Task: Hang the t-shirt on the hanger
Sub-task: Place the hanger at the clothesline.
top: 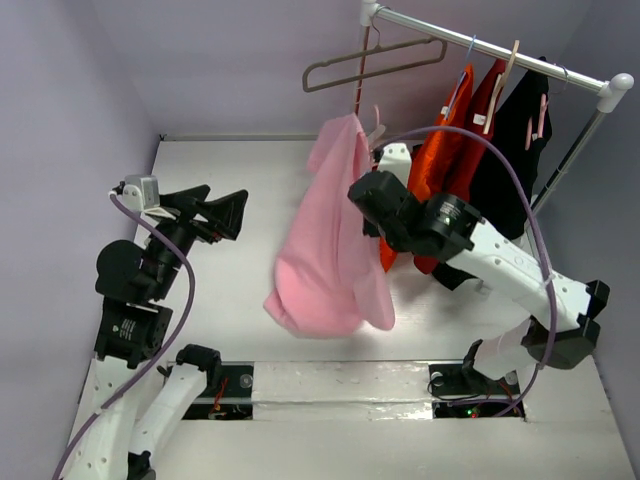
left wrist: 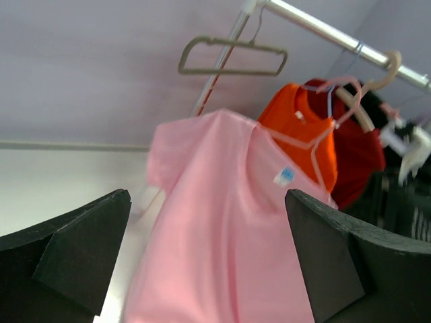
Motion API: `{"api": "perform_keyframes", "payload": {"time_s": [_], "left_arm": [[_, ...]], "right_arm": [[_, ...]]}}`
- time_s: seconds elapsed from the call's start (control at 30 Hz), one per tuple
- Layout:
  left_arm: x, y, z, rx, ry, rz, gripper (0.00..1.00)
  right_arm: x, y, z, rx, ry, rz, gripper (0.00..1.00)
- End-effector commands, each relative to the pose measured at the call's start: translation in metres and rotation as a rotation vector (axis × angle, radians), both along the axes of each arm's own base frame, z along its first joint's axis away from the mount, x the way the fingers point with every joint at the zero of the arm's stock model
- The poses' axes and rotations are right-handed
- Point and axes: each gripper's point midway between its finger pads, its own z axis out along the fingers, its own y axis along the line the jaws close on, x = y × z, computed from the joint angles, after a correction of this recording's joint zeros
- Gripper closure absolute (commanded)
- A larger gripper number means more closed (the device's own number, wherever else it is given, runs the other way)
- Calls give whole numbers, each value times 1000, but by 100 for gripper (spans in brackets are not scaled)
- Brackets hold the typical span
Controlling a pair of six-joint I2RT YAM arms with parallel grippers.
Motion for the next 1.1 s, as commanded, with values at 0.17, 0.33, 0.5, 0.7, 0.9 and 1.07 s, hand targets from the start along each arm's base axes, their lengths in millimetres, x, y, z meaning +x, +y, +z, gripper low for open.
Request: {"api": "perform_keyframes", "payload": {"time_s": [0.17, 0.33, 0.5, 0.7, 0.9, 1.07], "left_arm": [[-15, 6, -33, 133, -31, 36, 1], [-15, 7, -55, 147, -27, 41, 1], [-24, 3, -57, 156, -33, 21, 1], [-24, 13, -59, 151, -21, 84, 1], [-25, 13, -60, 145, -13, 85, 1], [-25, 15, -60, 143, -9, 97, 1]], "right_arm": [[82, -39, 49, 110, -107, -264, 100], [113, -59, 67, 197, -161, -337, 100], [125, -62, 95, 242, -275, -352, 100], [138, -85, 130, 188, -354, -344, 100], [153, -107, 149, 179, -359, -344, 100], [167, -115, 144, 106, -343, -353, 100]]}}
